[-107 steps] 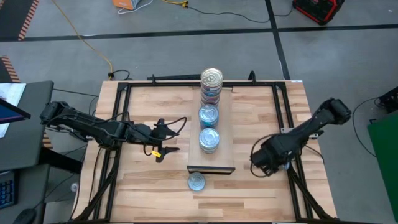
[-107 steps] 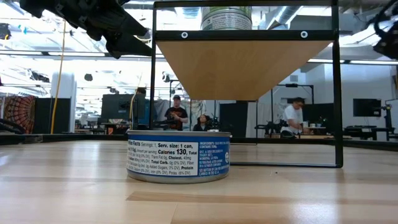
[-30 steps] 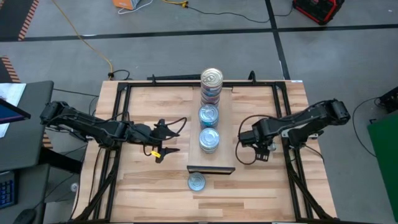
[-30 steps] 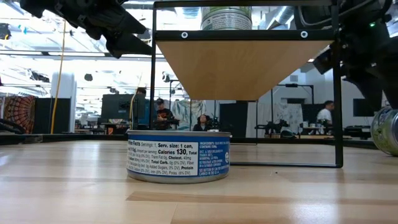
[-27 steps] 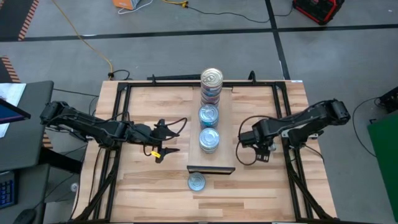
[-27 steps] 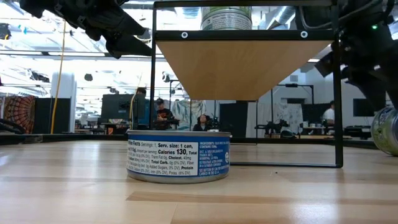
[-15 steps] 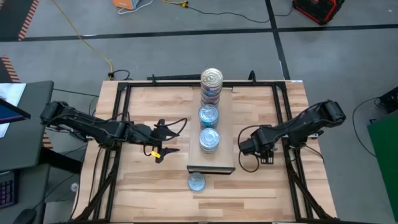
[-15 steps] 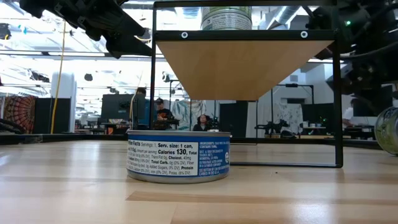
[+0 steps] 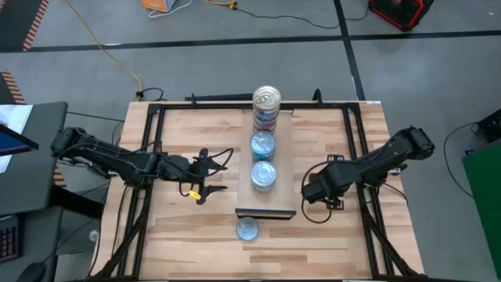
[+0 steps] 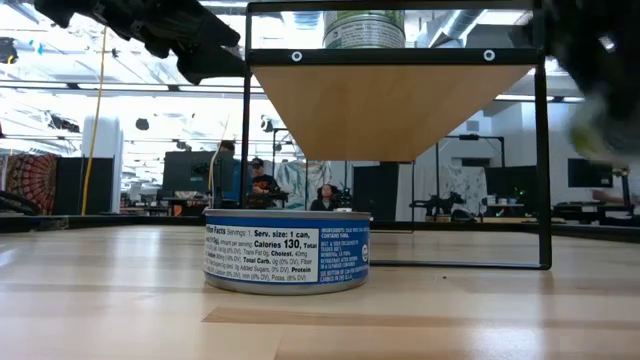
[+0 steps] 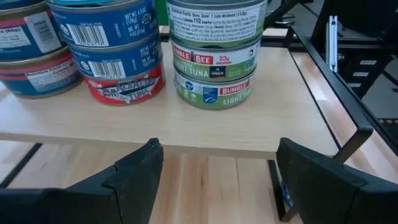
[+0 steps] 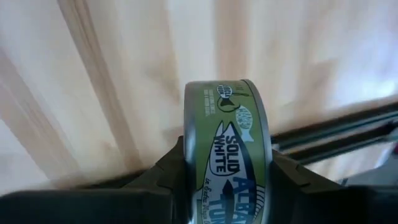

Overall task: Stack canned seafood by type on shelf
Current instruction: Stack the green tuna can on the shelf on top of the yellow and blue tuna can

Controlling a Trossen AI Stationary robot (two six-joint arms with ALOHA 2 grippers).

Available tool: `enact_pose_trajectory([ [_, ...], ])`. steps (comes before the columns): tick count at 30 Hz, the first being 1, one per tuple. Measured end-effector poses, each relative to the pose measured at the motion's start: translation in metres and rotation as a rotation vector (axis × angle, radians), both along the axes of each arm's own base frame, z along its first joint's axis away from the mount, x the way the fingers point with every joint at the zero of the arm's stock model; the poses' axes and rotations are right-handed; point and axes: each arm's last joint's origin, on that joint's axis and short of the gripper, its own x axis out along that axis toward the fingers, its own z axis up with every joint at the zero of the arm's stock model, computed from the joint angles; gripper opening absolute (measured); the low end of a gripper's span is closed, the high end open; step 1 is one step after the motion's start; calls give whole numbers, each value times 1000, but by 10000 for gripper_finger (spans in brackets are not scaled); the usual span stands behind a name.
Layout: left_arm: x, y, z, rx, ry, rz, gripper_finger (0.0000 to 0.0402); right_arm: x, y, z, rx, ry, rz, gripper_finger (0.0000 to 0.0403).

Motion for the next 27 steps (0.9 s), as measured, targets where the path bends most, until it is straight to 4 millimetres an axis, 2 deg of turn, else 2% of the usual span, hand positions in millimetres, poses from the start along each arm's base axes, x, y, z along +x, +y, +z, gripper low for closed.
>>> enact_pose_trajectory([
  [6, 0, 0, 0, 0, 2, -1, 302, 11, 9, 70, -100, -361, 87, 160],
  [10, 0, -2, 2, 7, -12, -57, 302, 10, 17, 103, -184, -553, 149, 169],
  [14, -2, -3, 11, 20, -87, -109, 302, 13, 24, 113, -280, -656, 241, 178],
  [18, -4, -3, 19, 10, -147, -137, 302, 24, 29, 119, -345, -755, 340, 161],
  [22, -5, -3, 20, -12, -154, -136, 302, 37, 34, 127, -417, -856, 435, 162],
  [27, -4, -3, 19, -28, -148, -132, 302, 51, 38, 139, -557, -919, 551, 192],
])
